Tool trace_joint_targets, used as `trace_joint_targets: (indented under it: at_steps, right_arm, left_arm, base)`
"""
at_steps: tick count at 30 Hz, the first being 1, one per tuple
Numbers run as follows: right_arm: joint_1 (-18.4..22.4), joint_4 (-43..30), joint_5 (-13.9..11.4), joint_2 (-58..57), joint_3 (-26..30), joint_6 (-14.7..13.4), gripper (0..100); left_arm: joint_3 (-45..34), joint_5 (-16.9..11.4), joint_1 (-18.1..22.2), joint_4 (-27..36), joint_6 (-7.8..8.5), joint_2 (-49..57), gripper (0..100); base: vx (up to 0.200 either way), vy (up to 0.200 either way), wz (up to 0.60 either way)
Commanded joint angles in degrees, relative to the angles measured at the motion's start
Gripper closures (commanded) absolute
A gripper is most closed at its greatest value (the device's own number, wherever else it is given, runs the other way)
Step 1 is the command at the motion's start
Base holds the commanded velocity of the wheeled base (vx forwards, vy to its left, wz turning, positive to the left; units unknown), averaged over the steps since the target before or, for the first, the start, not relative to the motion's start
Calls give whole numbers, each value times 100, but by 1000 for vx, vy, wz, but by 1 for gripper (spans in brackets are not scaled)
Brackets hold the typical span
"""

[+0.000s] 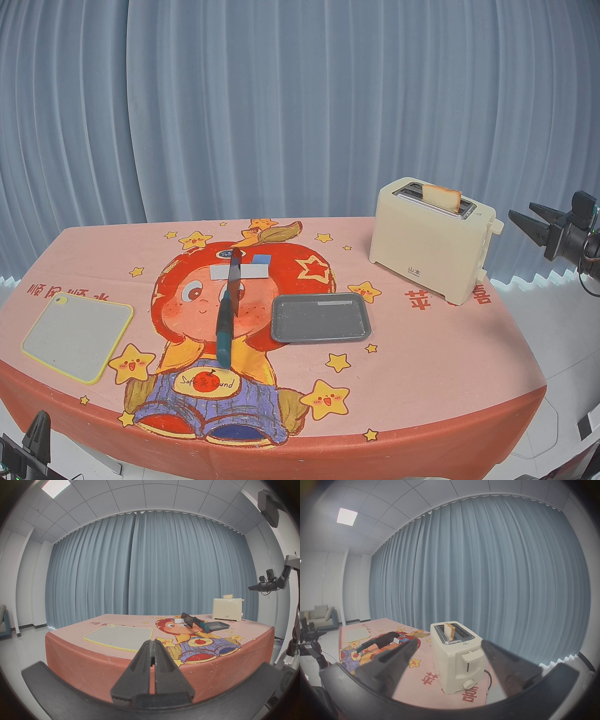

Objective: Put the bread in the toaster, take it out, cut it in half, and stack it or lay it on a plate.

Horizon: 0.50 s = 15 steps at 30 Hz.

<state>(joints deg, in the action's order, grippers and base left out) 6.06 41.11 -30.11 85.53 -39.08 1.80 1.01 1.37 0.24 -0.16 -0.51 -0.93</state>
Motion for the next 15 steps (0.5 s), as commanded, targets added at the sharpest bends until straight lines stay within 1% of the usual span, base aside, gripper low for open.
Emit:
trace_joint_targets:
  at_steps: [1,9,15]
  right_arm:
    - [-17,38,76,104,-12,-5,100]
    - [-17,187,102,122,6,-22,100]
    - [-8,205,111,113,-12,-110,100]
  left_arm:
    - [-101,4,2,-2,-2,93,100]
    - [-101,4,2,-2,-2,93,100]
    - [-101,4,2,-2,-2,93,100]
  base:
    - [0,0,0]
    - [0,0,0]
    - [0,0,0]
